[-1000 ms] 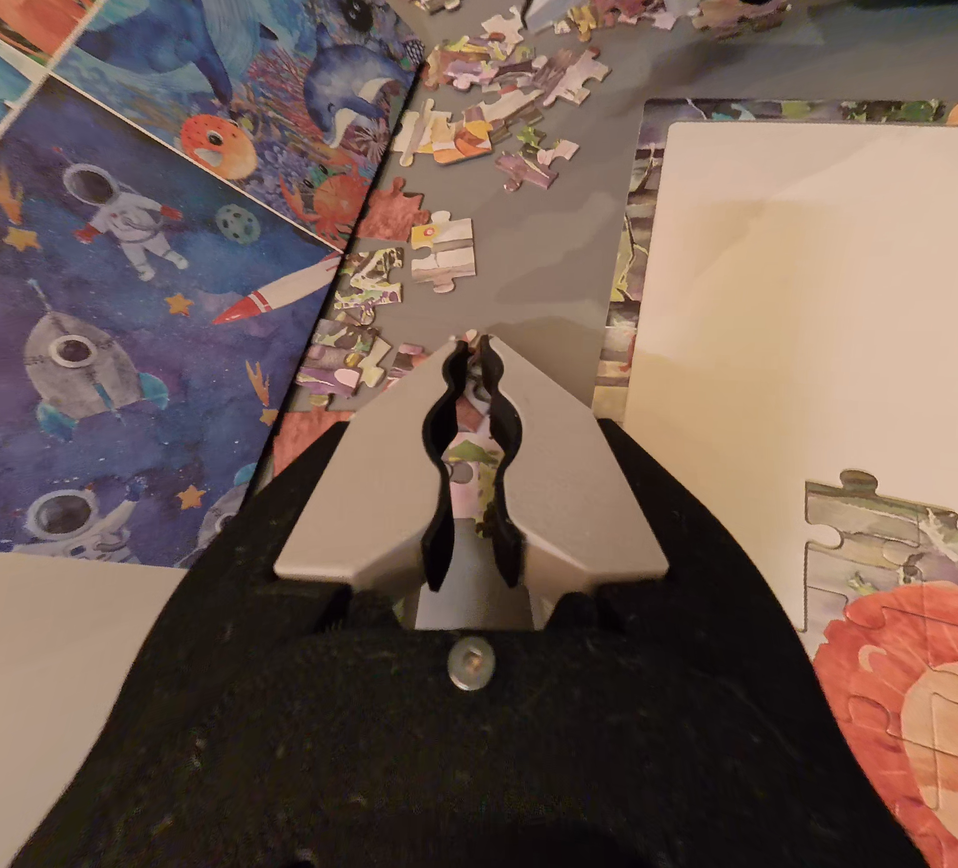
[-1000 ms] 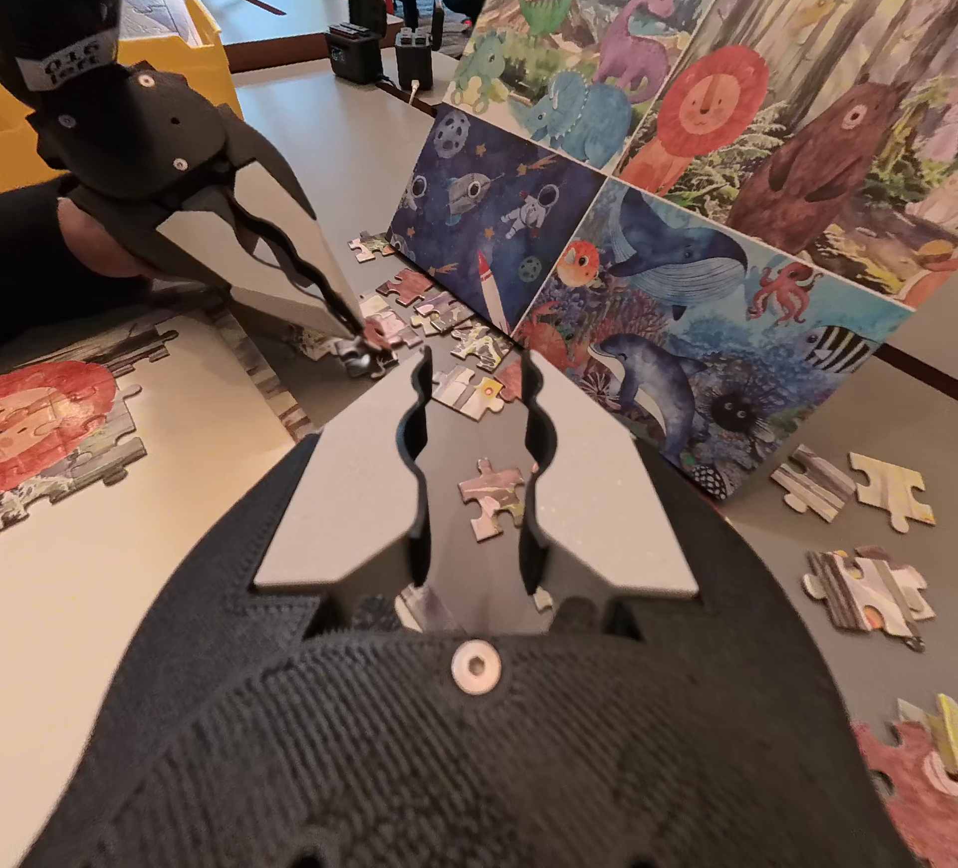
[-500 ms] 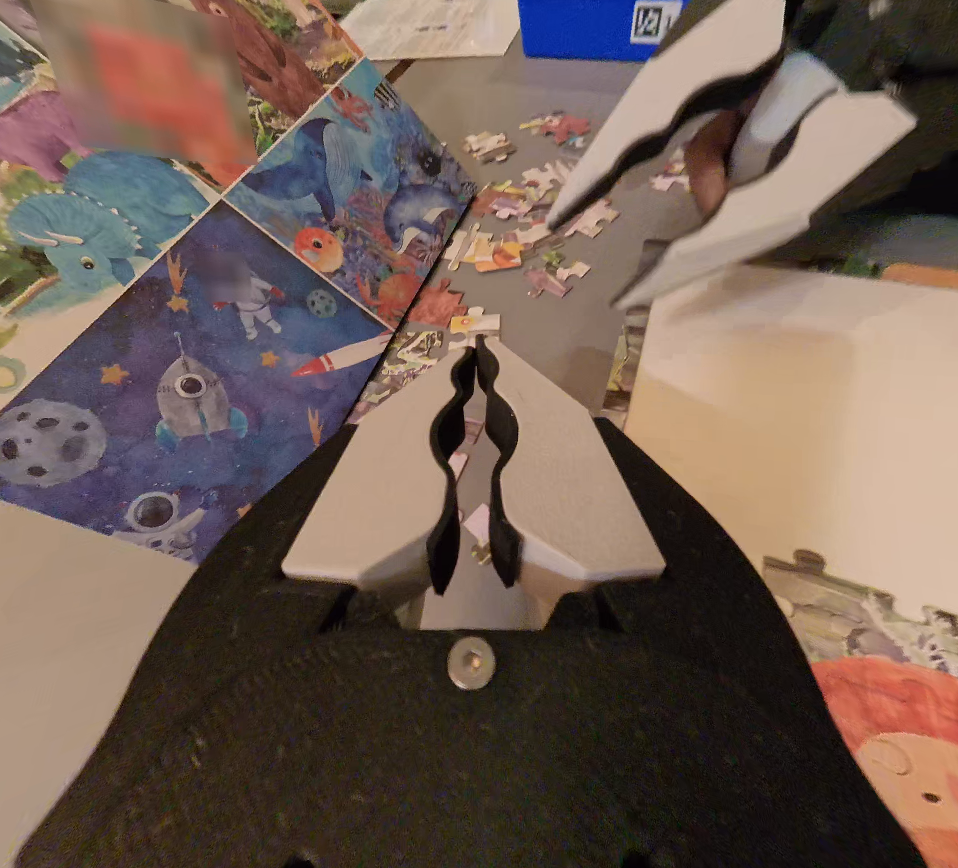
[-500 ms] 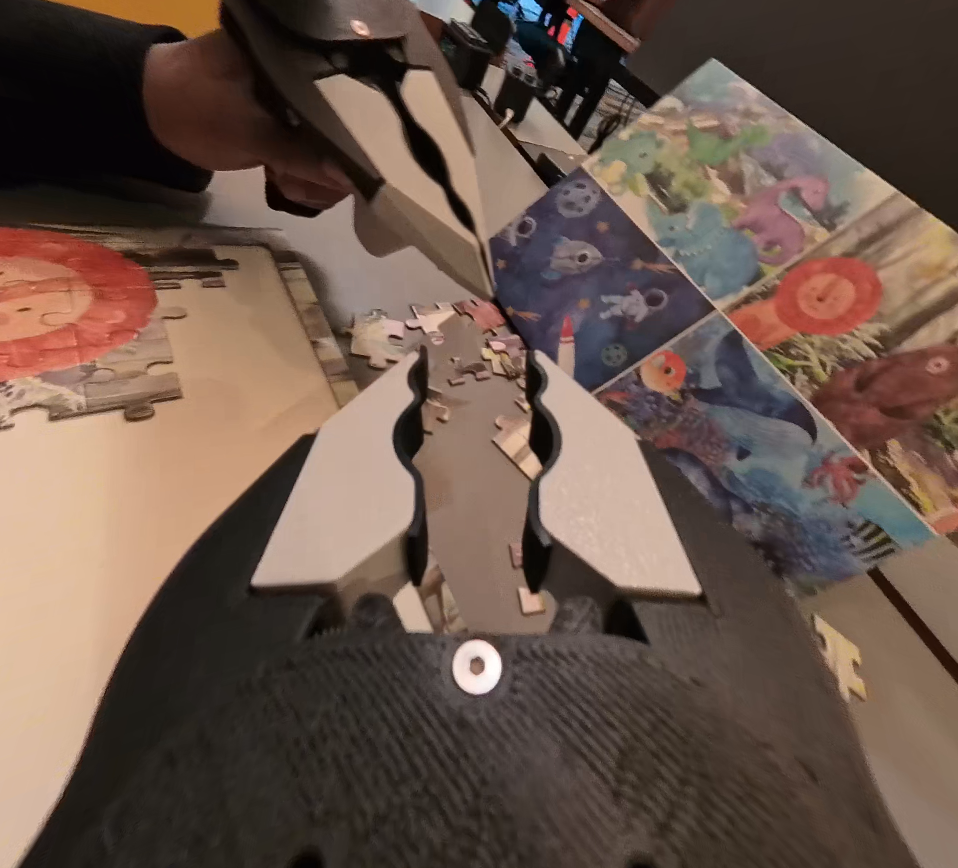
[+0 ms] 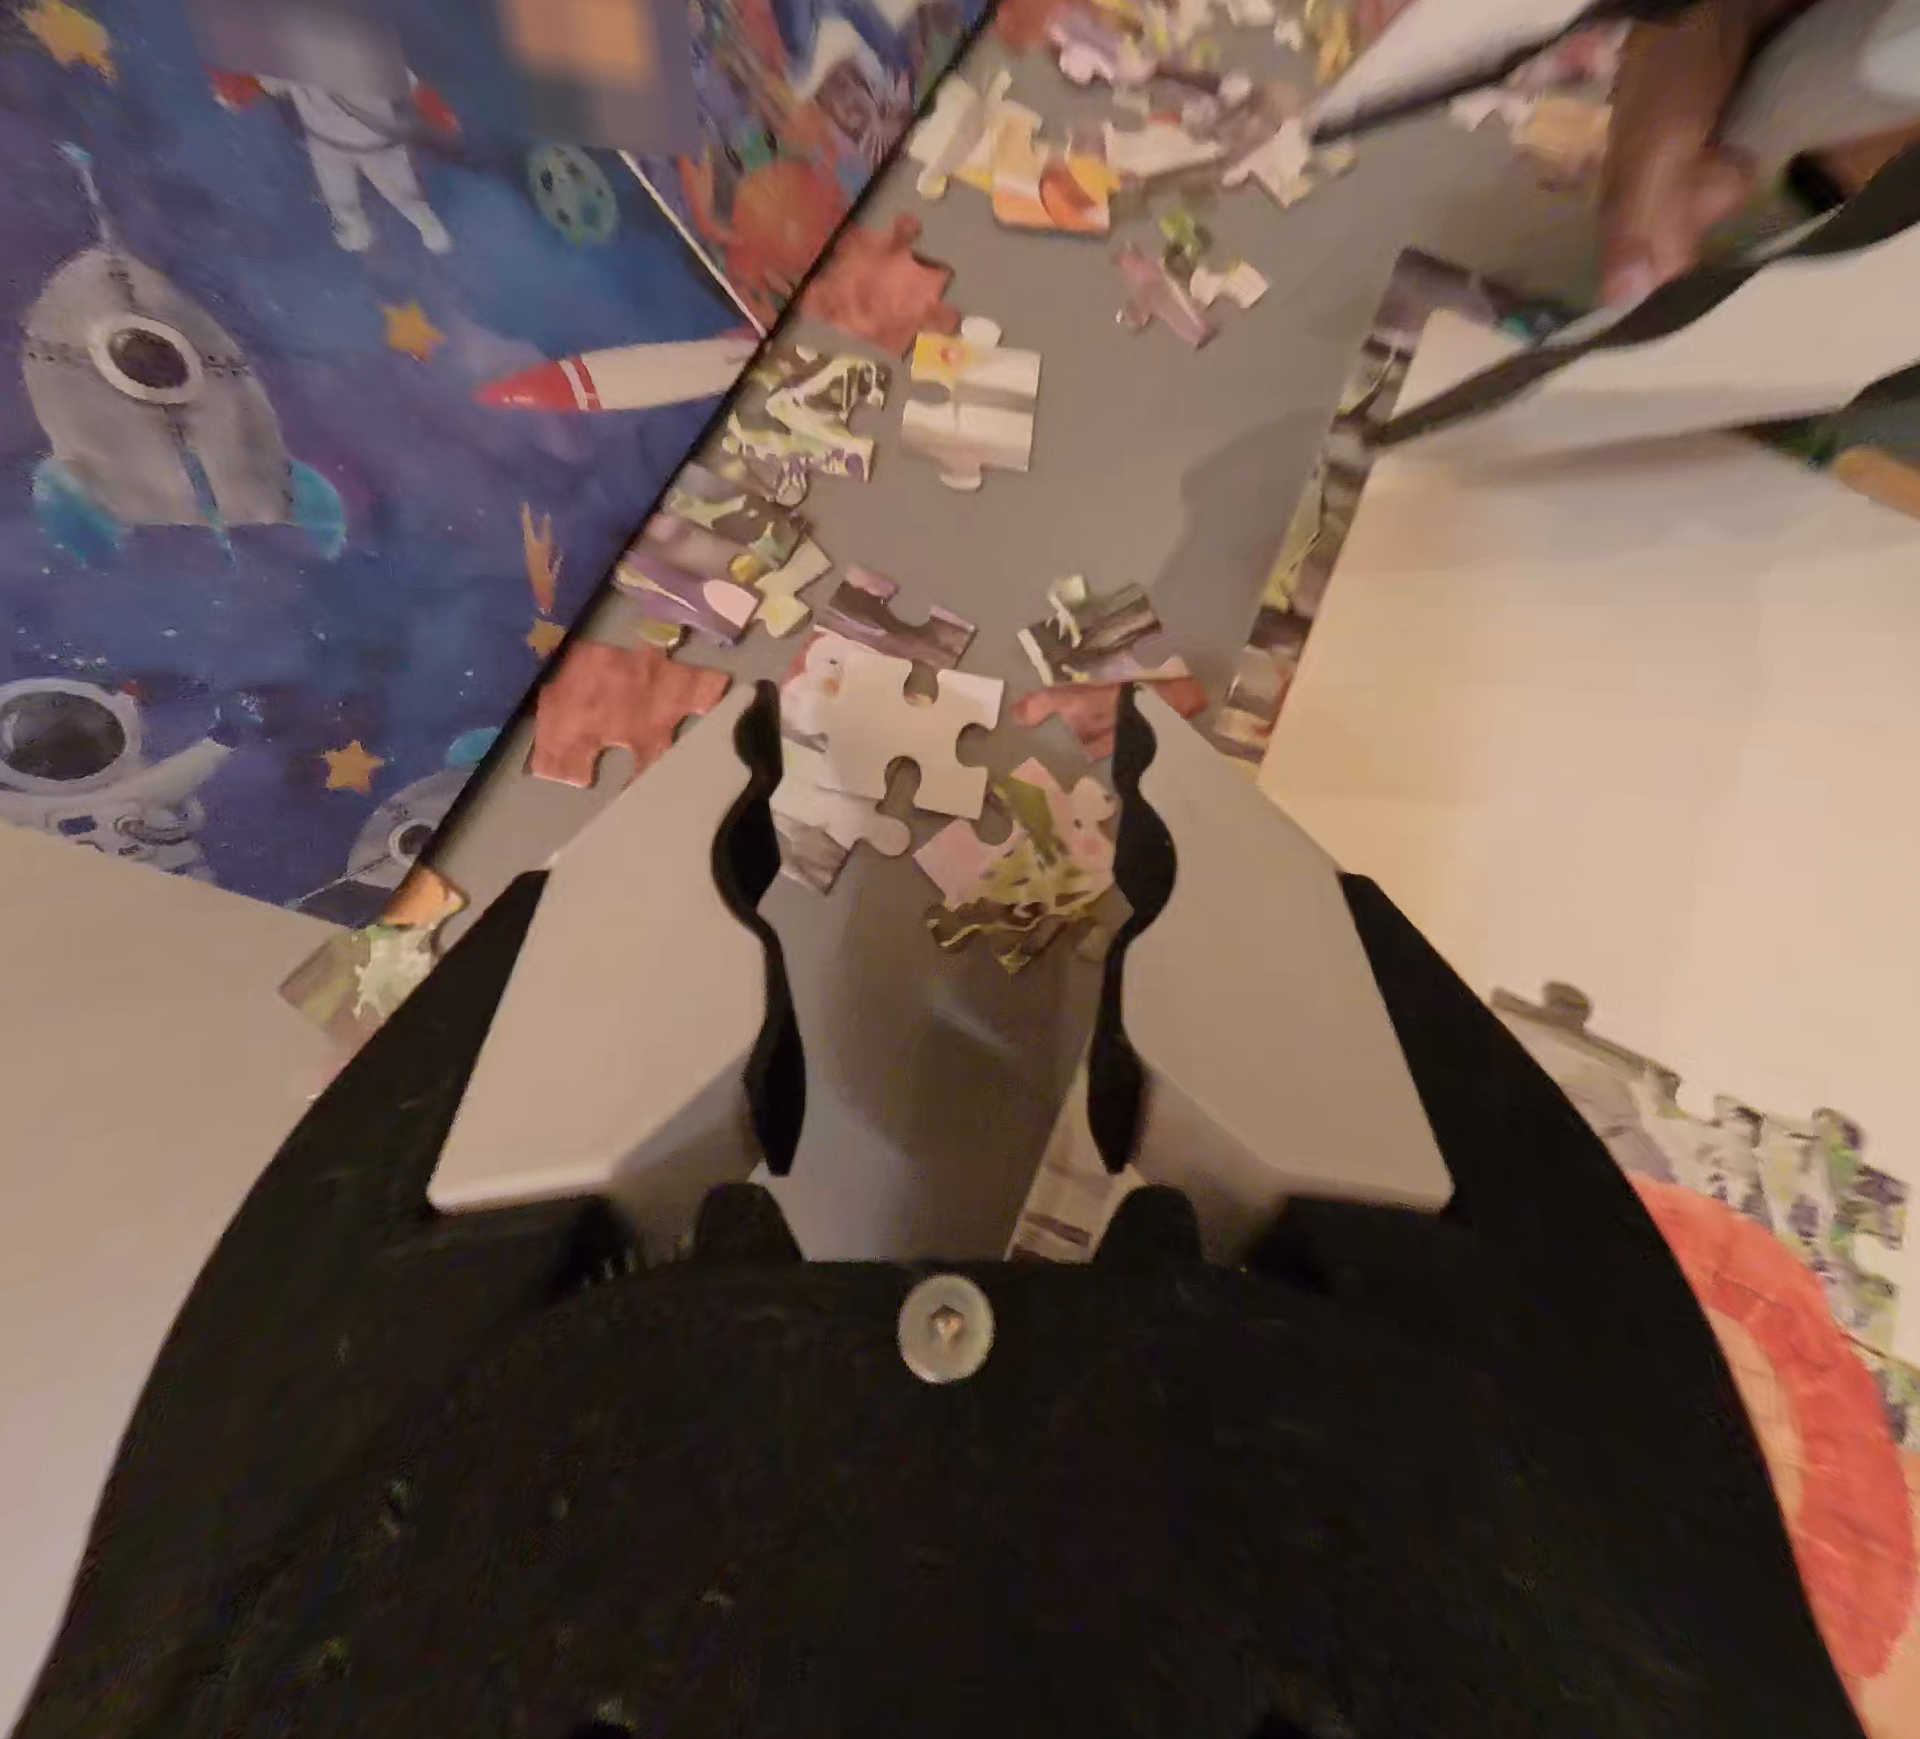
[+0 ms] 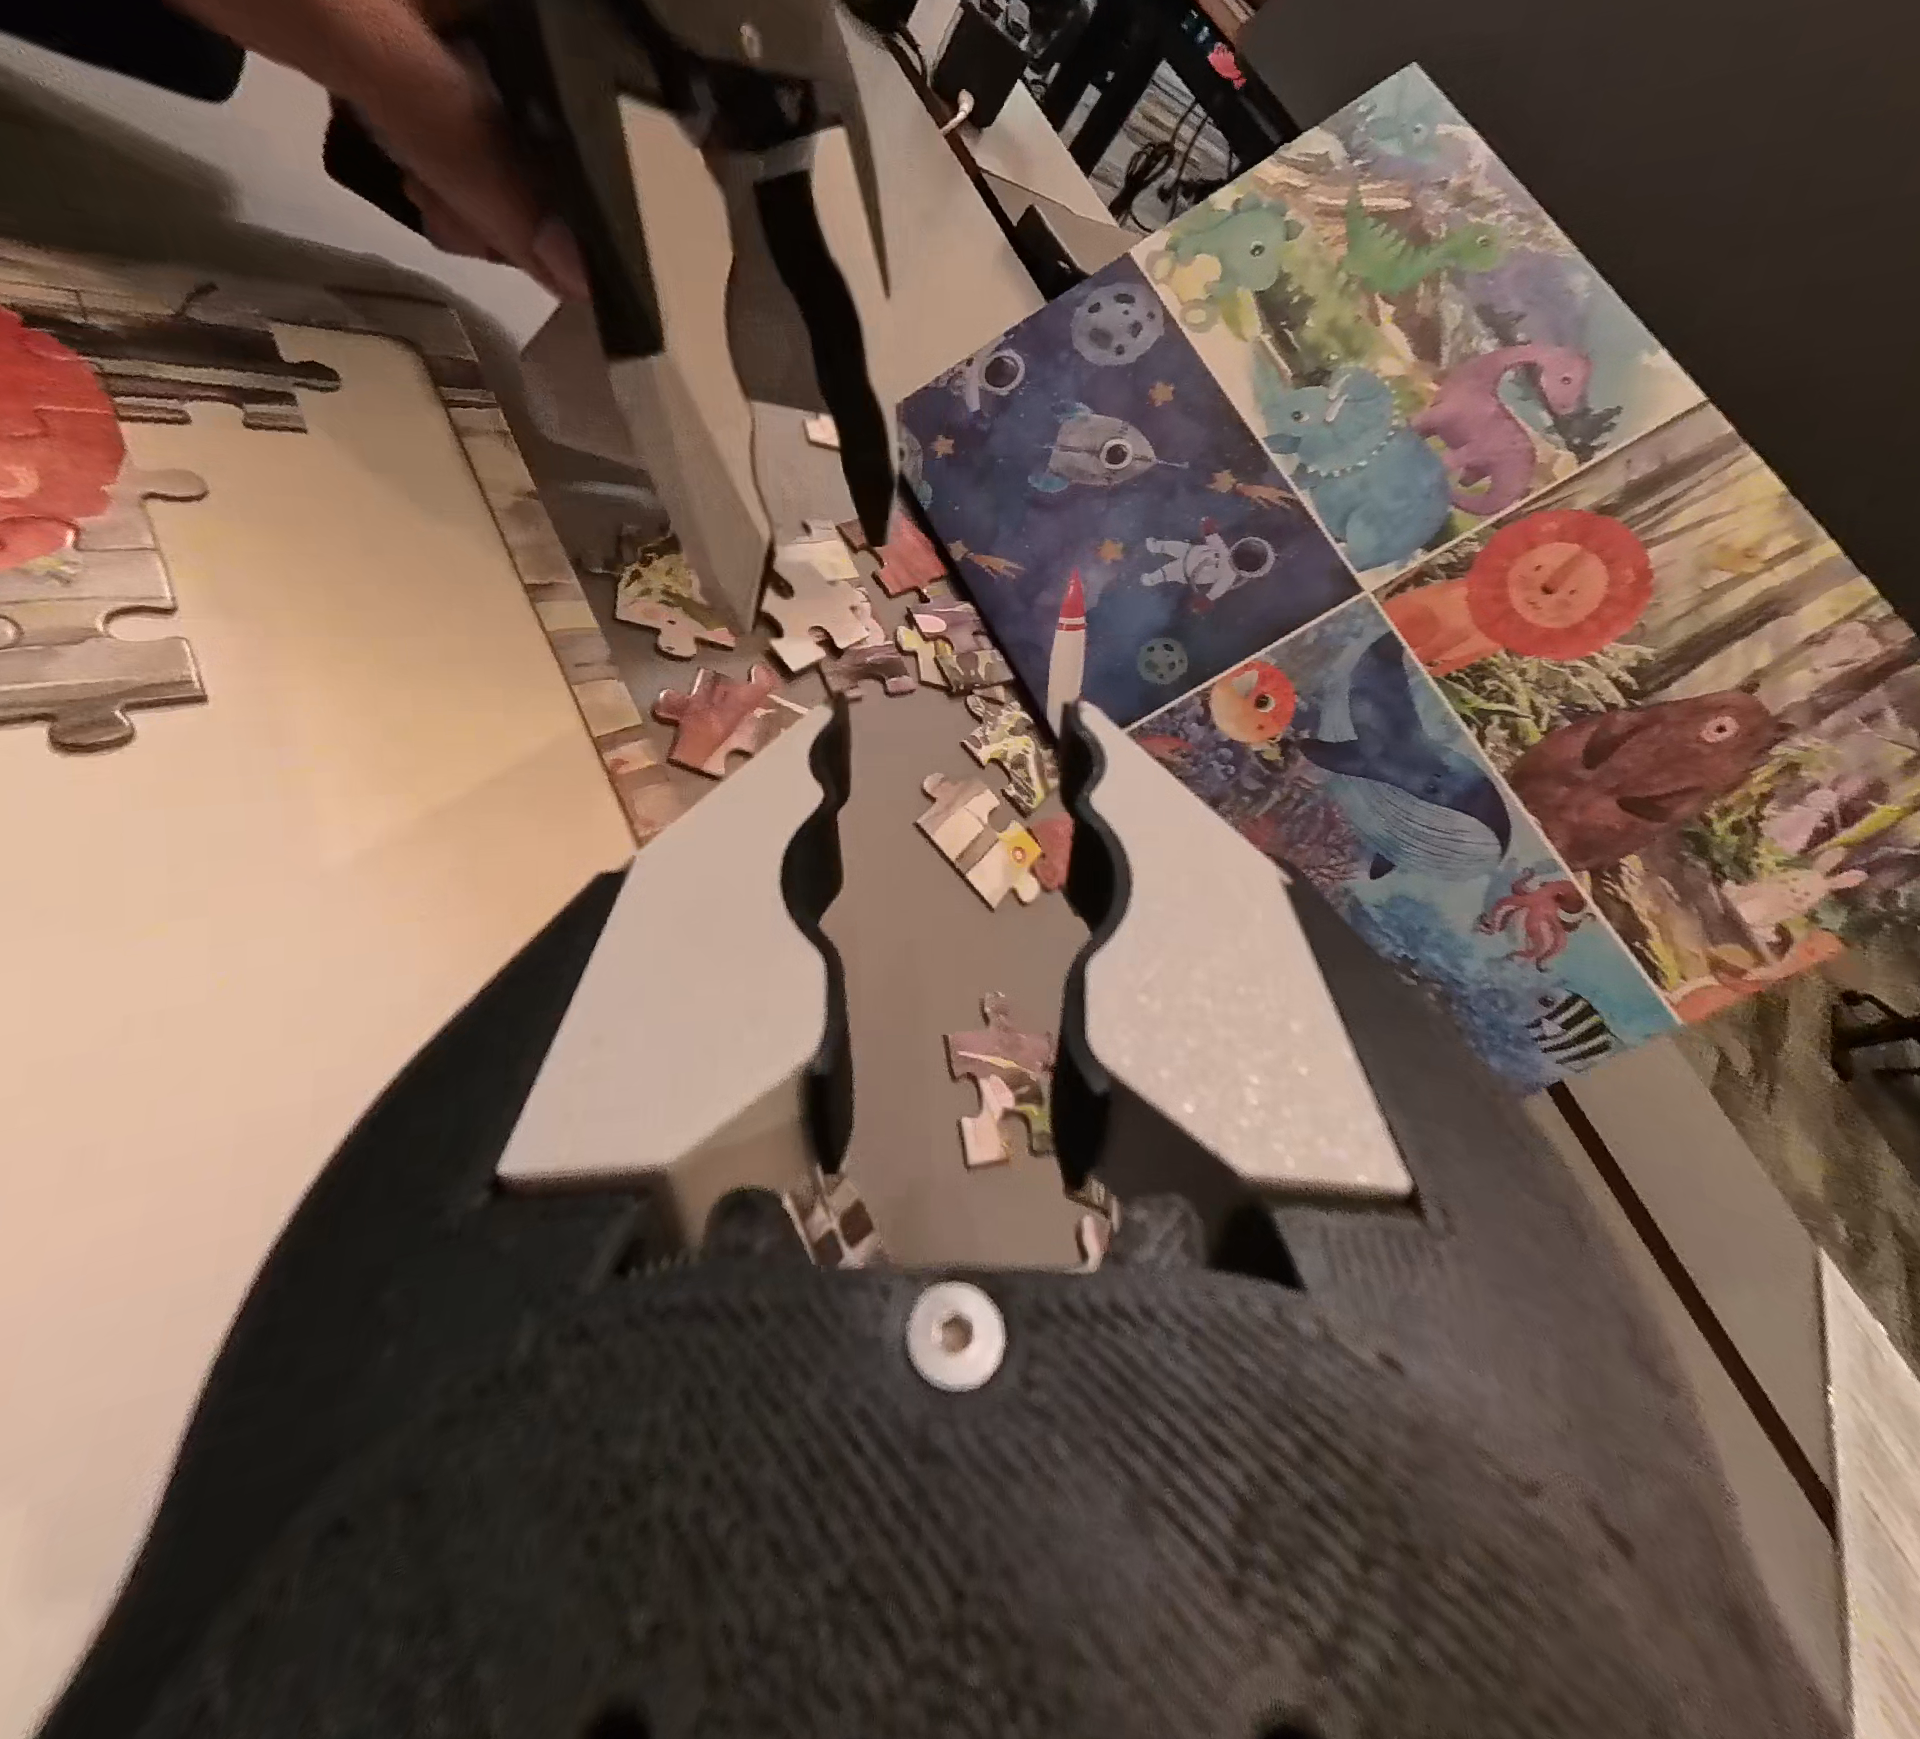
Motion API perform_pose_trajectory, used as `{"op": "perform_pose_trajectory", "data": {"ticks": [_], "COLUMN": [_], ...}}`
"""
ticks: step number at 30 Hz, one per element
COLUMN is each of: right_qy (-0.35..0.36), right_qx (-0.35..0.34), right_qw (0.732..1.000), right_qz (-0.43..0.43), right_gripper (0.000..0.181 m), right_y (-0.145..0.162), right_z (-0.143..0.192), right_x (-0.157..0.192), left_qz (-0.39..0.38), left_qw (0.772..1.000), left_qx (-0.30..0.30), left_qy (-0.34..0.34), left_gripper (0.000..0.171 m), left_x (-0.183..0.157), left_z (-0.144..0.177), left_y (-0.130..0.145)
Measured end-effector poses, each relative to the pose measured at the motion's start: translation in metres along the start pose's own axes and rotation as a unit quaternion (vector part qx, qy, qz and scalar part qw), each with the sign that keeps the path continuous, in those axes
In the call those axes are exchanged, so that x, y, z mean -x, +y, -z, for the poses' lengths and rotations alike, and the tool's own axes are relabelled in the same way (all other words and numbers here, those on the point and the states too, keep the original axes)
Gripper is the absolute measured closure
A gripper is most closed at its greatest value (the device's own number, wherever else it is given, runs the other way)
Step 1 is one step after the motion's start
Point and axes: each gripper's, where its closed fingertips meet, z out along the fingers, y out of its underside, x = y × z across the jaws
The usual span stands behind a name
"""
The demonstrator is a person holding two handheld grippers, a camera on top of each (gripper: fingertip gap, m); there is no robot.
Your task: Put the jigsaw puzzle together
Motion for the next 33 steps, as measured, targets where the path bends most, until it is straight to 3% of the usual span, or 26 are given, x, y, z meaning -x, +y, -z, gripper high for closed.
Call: {"op": "perform_pose_trajectory", "data": {"ticks": [3,5,12,18,23,27,29,33], "right_qy": [0.004,0.007,0.013,0.015,0.015,-0.013,-0.069,-0.177], "right_qx": [-0.002,-0.004,-0.006,-0.005,-0.007,-0.043,-0.105,-0.208], "right_qw": [1.0,1.0,1.0,1.0,1.0,0.996,0.97,0.853], "right_qz": [-0.007,-0.007,-0.003,-0.002,-0.007,-0.075,-0.209,-0.446], "right_gripper": [0.142,0.142,0.143,0.143,0.143,0.143,0.143,0.139], "right_y": [0.001,0.0,-0.002,-0.002,-0.001,-0.013,-0.029,-0.046], "right_z": [0.001,0.002,0.004,0.003,0.003,0.008,0.016,0.034], "right_x": [-0.005,-0.007,-0.01,-0.011,-0.012,-0.007,-0.007,-0.028], "left_qz": [-0.039,-0.032,-0.017,-0.04,-0.041,-0.001,0.008,-0.01], "left_qw": [0.998,0.998,0.998,0.997,0.998,0.988,0.972,0.953], "left_qx": [0.024,0.035,0.038,0.04,-0.016,-0.143,-0.204,-0.265], "left_qy": [-0.052,-0.045,-0.037,-0.05,-0.046,0.056,0.117,0.148], "left_gripper": [0.106,0.108,0.145,0.145,0.145,0.145,0.146,0.145], "left_x": [0.011,0.01,0.012,0.011,0.007,-0.024,-0.041,-0.058], "left_z": [-0.005,-0.008,-0.009,-0.009,0.001,0.02,0.032,0.047], "left_y": [0.009,0.013,0.016,0.015,-0.005,-0.044,-0.061,-0.076]}}
